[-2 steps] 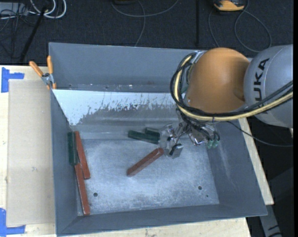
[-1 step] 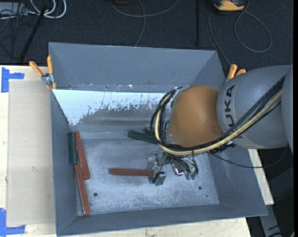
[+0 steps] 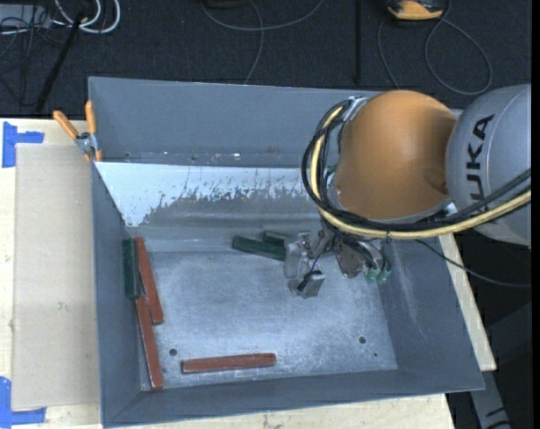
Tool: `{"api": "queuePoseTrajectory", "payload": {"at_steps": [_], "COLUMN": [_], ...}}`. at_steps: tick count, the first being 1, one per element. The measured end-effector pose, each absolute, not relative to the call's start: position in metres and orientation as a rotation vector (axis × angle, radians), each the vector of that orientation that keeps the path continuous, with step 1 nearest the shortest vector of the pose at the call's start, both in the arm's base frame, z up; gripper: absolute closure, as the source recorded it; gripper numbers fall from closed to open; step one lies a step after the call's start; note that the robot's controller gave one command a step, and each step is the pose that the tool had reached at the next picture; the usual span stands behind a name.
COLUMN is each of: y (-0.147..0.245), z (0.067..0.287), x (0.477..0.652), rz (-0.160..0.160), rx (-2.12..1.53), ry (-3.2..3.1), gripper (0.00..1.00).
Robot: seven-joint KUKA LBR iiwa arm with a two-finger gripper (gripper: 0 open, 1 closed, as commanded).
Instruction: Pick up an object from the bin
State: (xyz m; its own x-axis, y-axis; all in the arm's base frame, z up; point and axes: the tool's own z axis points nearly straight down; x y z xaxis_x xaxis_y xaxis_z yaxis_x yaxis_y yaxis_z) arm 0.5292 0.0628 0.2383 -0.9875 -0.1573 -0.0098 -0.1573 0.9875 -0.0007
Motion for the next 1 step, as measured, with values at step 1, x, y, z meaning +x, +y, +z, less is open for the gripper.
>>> {"api": "queuePoseTrajectory", "payload": {"at_steps": [1], "y": [0.0716], "z": [0.1463], "x": [0.47], "rz": [0.0], "rx": [-0.25], "ry": [3.145], "gripper": [1.0]}}
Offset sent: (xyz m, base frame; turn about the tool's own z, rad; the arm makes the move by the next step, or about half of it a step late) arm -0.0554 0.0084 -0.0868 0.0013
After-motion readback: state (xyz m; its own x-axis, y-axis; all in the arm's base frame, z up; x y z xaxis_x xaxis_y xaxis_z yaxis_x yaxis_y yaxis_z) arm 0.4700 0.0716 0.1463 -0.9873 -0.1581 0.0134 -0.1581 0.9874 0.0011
